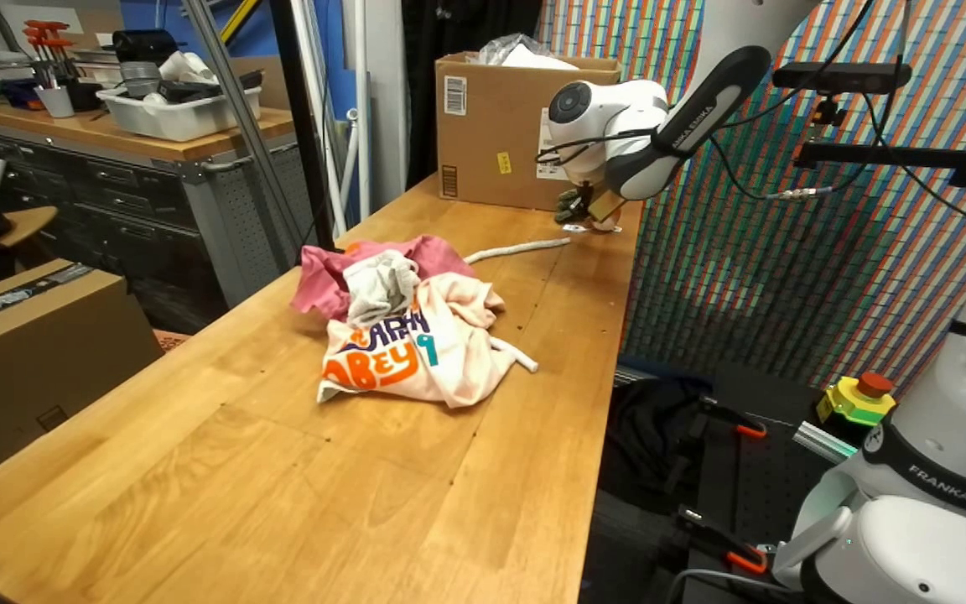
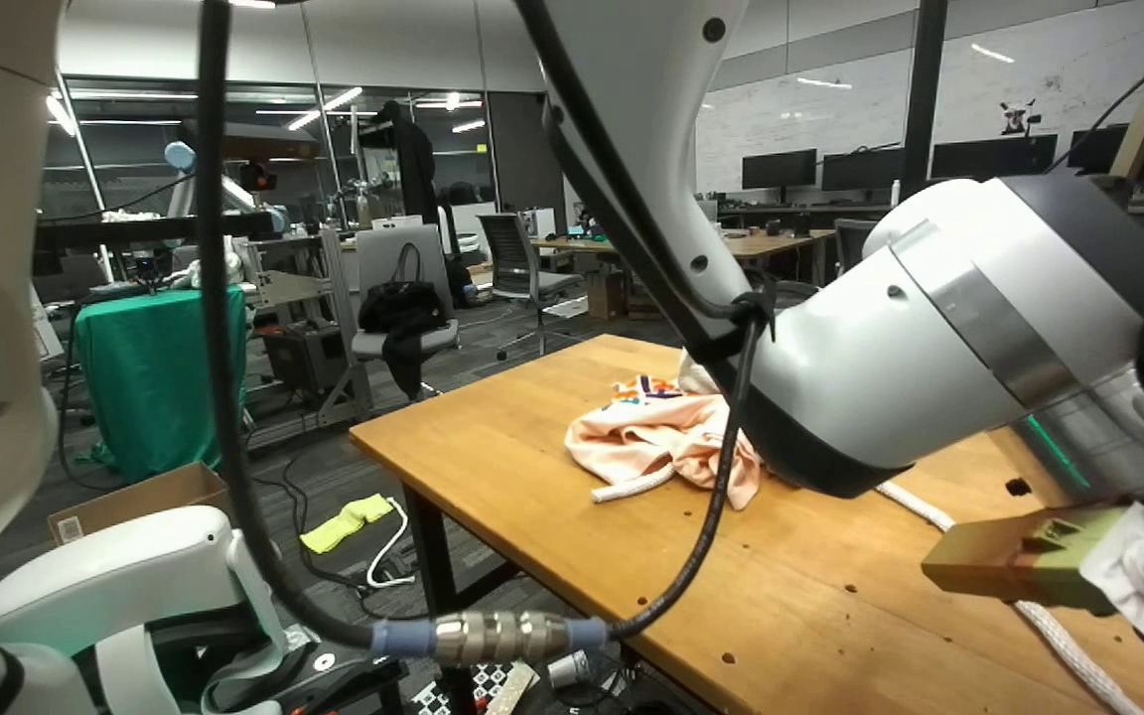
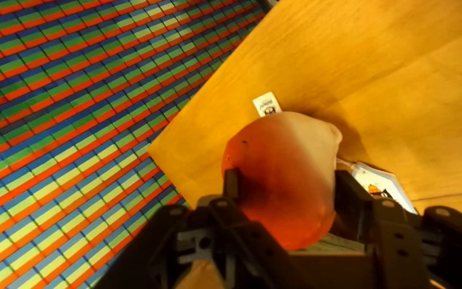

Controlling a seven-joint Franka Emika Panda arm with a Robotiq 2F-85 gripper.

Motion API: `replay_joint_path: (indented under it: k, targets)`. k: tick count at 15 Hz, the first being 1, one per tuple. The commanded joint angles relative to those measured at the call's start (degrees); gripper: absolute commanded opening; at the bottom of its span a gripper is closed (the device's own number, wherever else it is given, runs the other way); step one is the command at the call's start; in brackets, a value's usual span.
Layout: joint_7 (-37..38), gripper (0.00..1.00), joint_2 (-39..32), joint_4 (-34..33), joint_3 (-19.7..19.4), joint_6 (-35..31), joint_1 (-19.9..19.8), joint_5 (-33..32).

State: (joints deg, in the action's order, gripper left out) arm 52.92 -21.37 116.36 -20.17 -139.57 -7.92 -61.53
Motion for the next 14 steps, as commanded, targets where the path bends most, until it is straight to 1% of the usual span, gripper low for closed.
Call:
replay_joint_path:
  k: [1, 2, 3, 7, 11, 14]
  targets:
    - [0.21, 0.94, 3.28, 0.17, 2.85, 2.99, 0.58, -0.29]
    - [-0.57, 0.99, 4.34, 0.15, 3.84, 3.68, 0.90, 0.16]
    - [-0.95, 1.00, 5.26, 0.05, 4.96, 4.26, 1.45, 0.34]
    - [-2.60, 1.00, 8.94, -0.16, 9.41, 5.36, 3.44, 0.71]
    - [-3.92, 1.00, 9.59, -0.53, 13.34, 5.42, 5.47, 1.30]
    - [-6.40, 1.00, 9.50, 0.12, 15.77, 3.96, 6.39, 3.90]
